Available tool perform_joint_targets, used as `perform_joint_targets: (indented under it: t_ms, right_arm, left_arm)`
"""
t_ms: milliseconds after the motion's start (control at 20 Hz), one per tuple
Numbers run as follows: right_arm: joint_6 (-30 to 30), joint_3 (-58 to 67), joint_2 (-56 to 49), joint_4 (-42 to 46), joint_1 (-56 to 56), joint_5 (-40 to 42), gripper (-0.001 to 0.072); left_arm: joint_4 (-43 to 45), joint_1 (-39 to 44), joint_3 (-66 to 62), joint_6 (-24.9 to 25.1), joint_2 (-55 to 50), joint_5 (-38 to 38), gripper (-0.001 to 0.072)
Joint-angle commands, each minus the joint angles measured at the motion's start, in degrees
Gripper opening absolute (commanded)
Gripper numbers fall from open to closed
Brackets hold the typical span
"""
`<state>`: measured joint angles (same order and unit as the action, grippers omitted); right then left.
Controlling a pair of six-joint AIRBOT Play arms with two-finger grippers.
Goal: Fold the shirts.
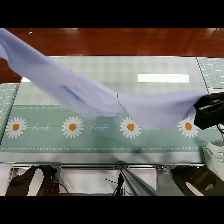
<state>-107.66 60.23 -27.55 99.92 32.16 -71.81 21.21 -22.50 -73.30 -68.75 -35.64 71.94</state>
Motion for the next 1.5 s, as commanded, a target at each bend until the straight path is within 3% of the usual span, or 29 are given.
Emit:
perform_joint_targets:
  t_ms: [0, 200, 300, 450, 800, 1050, 1150, 1200, 1350, 1450]
  right_arm:
    - [-3.37, 0.04, 0.02, -5.66, 0.02, -5.75, 0.0039]
    - [-4.52, 0.04, -3.76, 4.76, 0.02, -22.82, 0.0038]
    - [-2.64, 0.04, -7.34, 5.42, 0.02, -24.59, 0.0038]
    - [-0.31, 0.04, -14.67, 5.79, 0.02, -19.43, 0.0038]
    - [1.95, 0.04, -37.07, 15.58, 0.02, -2.23, 0.0038]
    - [2.95, 0.04, -48.17, 12.20, 0.02, -1.49, 0.0050]
    - [3.43, 0.07, -47.84, 12.72, 0.02, -1.14, 0.0292]
    - [3.45, 0.07, -46.86, 14.49, 0.02, -1.53, 0.0366]
    - [6.05, 0.04, -41.09, 22.60, -0.68, -5.44, 0.0467]
    - [9.46, -0.26, -36.52, 24.61, -6.84, -7.43, 0.0469]
  left_arm:
    - [3.58, -0.33, -0.83, -0.17, 0.07, 3.23, 0.0024]
    - [13.18, -0.33, 1.29, -2.86, 0.07, 3.78, 0.0024]
    - [13.29, -0.22, 5.22, -4.28, 0.07, 3.78, 0.0024]
    - [13.33, 3.28, 12.35, -3.76, 0.04, 3.72, 0.0024]
    - [13.38, 11.43, 28.41, -0.70, 0.07, 3.19, 0.0024]
    - [13.38, 12.52, 33.59, 0.26, 0.07, 3.13, 0.0024]
    - [13.38, 12.52, 33.70, 1.27, 0.07, 3.10, 0.0024]
    - [13.40, 12.52, 33.73, 1.55, 0.04, 3.10, 0.0024]
    - [13.40, 12.52, 33.73, 1.68, 0.04, 3.10, 0.0024]
    - [13.57, 12.52, 33.73, 2.84, 0.04, 3.10, 0.0024]
